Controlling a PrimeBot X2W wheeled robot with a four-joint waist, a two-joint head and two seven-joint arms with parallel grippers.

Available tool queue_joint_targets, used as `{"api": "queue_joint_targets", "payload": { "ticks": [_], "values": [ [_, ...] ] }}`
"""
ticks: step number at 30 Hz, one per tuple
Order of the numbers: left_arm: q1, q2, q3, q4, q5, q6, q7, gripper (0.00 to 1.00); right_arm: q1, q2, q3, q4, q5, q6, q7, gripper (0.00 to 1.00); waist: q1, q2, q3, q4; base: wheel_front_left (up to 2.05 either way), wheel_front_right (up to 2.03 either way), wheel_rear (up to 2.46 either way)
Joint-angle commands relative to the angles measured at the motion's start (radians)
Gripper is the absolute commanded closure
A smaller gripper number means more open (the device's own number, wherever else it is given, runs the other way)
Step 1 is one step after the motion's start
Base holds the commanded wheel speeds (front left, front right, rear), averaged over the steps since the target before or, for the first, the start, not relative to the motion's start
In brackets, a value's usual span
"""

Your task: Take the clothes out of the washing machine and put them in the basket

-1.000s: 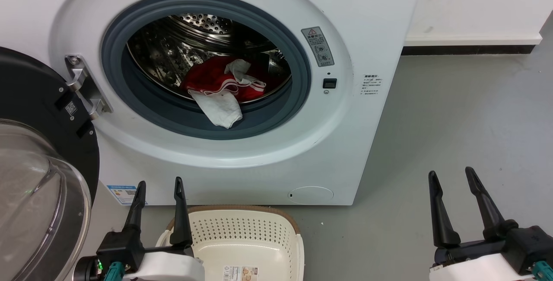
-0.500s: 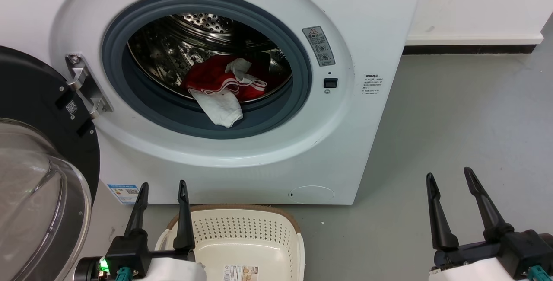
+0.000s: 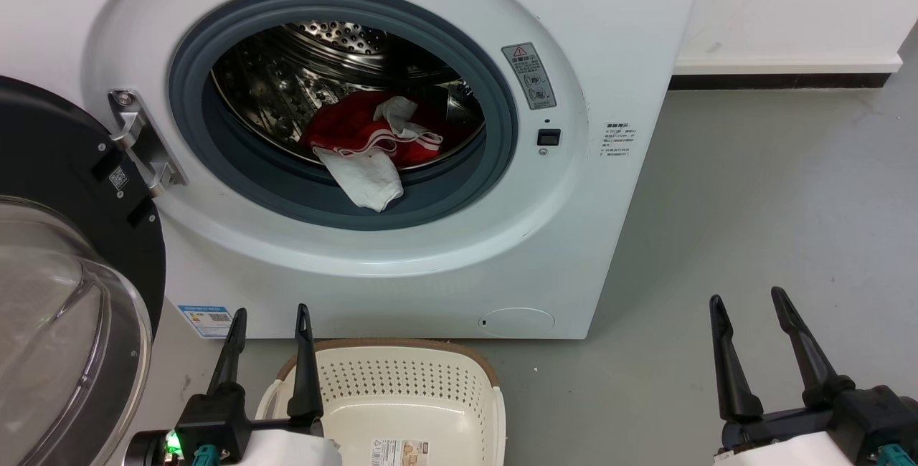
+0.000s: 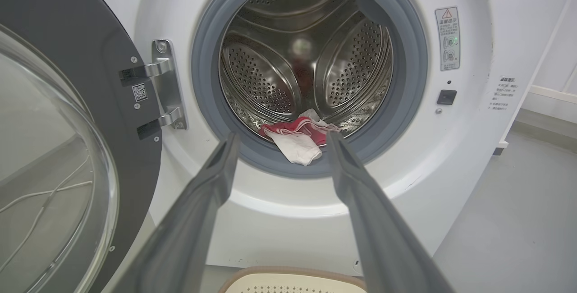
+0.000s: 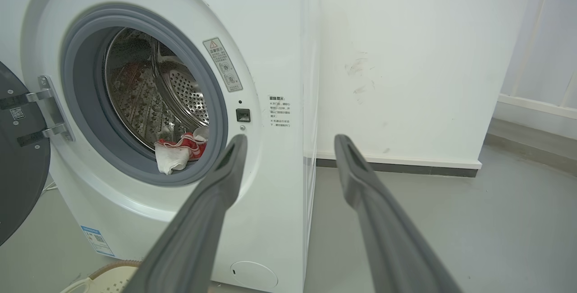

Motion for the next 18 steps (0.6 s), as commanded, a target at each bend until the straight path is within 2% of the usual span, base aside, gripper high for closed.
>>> {"api": "queue_joint_targets", "payload": {
  "ticks": [1, 9, 18],
  "values": [
    [0.005, 0.002, -0.001, 0.004, 0.000, 0.001, -0.003, 0.00, 0.004, 0.000, 0.000, 0.003, 0.004, -0.001, -0.002, 0.00, 0.0000, 0.0000, 0.000, 0.000, 0.00, 0.00, 0.00],
    [-0.029, 0.002, 0.013, 0.028, -0.014, -0.011, -0.003, 0.00, -0.003, 0.000, 0.004, 0.004, 0.005, -0.001, -0.002, 0.00, 0.0000, 0.0000, 0.000, -0.003, 0.00, 0.00, 0.00],
    [-0.219, 0.012, 0.075, 0.139, 0.020, -0.100, -0.003, 0.00, -0.039, 0.000, 0.021, -0.009, -0.007, -0.001, -0.002, 0.00, 0.0000, 0.0000, 0.055, -0.036, 0.00, 0.00, 0.00]
  ]
}}
